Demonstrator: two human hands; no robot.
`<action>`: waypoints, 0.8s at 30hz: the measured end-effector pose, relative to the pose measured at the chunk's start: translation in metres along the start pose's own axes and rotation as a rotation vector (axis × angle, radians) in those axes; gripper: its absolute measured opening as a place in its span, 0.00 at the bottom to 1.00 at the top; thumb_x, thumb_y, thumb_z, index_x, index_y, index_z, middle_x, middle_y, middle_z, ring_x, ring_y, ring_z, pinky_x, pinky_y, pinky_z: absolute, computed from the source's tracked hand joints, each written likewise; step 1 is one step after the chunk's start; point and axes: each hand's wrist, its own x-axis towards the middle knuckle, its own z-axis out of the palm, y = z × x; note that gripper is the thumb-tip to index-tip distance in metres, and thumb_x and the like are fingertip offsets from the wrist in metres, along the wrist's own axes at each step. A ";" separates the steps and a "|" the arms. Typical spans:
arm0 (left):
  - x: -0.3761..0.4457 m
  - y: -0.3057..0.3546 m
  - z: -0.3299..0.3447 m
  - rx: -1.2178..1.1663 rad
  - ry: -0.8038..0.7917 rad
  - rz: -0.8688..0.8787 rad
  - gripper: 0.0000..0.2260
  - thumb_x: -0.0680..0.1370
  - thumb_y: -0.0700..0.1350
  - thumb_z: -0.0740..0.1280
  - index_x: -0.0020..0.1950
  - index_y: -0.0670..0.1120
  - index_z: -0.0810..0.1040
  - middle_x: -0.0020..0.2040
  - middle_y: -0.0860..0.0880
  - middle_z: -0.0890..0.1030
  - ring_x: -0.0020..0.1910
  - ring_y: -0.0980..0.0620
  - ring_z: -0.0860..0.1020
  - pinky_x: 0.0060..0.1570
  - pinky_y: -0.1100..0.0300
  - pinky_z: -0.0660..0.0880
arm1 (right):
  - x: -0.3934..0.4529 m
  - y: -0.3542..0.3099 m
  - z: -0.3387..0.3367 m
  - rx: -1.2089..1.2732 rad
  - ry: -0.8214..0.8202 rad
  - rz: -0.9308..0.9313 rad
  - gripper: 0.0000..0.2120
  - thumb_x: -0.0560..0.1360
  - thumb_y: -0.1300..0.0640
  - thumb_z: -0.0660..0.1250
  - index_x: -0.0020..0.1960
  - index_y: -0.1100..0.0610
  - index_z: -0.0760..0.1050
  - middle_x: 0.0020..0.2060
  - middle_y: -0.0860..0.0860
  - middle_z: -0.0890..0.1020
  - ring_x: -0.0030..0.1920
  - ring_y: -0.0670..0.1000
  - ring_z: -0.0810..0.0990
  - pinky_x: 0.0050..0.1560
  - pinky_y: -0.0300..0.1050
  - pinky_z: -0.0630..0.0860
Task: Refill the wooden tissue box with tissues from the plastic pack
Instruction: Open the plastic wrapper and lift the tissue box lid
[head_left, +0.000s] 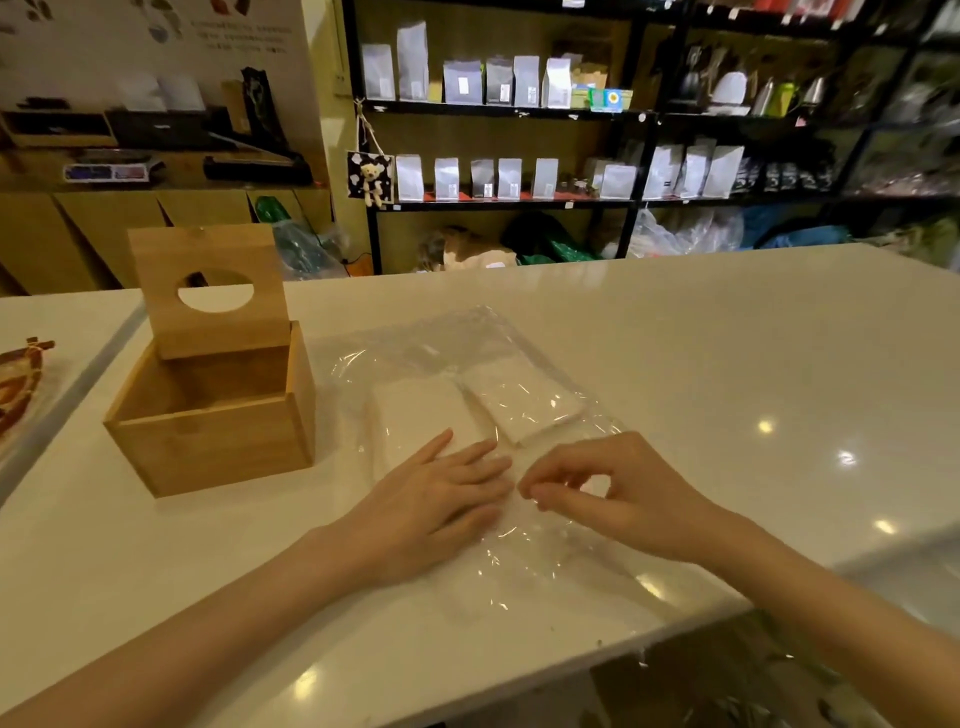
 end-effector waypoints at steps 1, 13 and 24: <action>0.000 0.001 -0.001 -0.039 0.014 -0.008 0.25 0.78 0.58 0.44 0.72 0.54 0.62 0.75 0.59 0.57 0.75 0.63 0.46 0.74 0.58 0.38 | -0.009 0.001 0.004 -0.035 -0.042 -0.020 0.07 0.73 0.53 0.66 0.46 0.44 0.82 0.41 0.45 0.86 0.41 0.43 0.82 0.44 0.39 0.78; 0.009 -0.016 -0.023 -0.318 0.184 -0.238 0.30 0.74 0.68 0.41 0.72 0.56 0.48 0.71 0.67 0.46 0.73 0.67 0.46 0.72 0.67 0.39 | 0.018 0.000 0.051 -0.413 -0.283 -0.080 0.29 0.79 0.44 0.46 0.76 0.54 0.45 0.77 0.49 0.47 0.74 0.42 0.39 0.74 0.39 0.39; 0.011 -0.061 -0.014 0.083 -0.017 -0.579 0.25 0.79 0.35 0.48 0.73 0.35 0.42 0.74 0.32 0.40 0.75 0.36 0.41 0.75 0.51 0.39 | 0.044 -0.005 0.077 -0.516 -0.301 0.023 0.44 0.66 0.31 0.29 0.76 0.55 0.41 0.77 0.50 0.44 0.75 0.44 0.38 0.74 0.52 0.32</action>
